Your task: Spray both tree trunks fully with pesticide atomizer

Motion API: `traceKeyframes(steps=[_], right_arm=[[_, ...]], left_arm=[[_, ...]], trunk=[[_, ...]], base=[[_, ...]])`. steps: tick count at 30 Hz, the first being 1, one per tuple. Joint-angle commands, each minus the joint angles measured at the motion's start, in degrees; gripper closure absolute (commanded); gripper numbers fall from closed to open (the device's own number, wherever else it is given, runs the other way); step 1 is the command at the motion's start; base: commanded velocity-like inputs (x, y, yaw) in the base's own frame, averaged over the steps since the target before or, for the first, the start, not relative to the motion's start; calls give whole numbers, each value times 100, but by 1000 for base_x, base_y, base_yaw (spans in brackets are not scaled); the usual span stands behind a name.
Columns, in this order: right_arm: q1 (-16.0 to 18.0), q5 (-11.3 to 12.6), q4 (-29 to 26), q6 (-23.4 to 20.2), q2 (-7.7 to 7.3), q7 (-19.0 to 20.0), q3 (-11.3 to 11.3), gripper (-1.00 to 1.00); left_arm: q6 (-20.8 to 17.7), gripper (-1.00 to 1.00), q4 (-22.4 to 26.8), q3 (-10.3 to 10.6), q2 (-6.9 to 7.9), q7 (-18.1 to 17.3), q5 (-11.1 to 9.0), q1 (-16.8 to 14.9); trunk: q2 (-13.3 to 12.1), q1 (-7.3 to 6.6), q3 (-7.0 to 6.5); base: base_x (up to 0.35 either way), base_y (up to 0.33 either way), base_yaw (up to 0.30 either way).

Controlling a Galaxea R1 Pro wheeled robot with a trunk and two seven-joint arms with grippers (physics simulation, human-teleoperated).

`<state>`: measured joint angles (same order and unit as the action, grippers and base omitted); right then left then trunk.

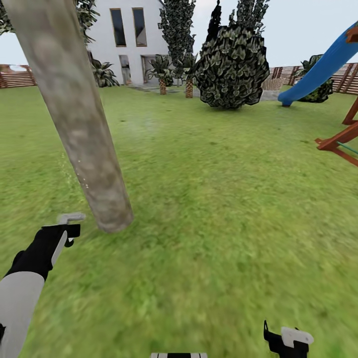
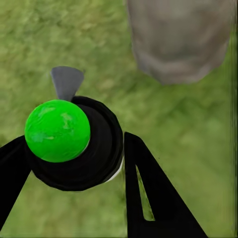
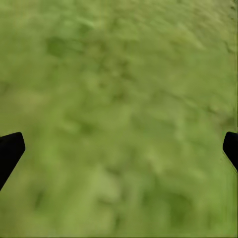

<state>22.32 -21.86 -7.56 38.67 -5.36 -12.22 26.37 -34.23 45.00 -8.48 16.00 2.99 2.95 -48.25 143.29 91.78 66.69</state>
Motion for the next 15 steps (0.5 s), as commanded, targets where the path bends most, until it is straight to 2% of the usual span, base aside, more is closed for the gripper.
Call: traceKeyframes(steps=[1,7,11,15], right_arm=[[0,-1,0,0,0,0,0,-100],[1,-1,0,0,0,0,0,-100],[0,-2,0,0,0,0,0,-100],[0,-2,0,0,0,0,0,-100]], left_arm=[[-1,100,0,2,0,0,3,0],[2,100,-30,-3,0,0,8,0],[8,100,-85,-4,4,0,7,0],[174,100,-129,-4,5,8,10,0]], trunk=[[0,0,0],[0,0,0],[0,0,0],[0,0,0]], base=[[242,-188,2],[242,-187,35],[242,-187,252],[242,-187,276]])
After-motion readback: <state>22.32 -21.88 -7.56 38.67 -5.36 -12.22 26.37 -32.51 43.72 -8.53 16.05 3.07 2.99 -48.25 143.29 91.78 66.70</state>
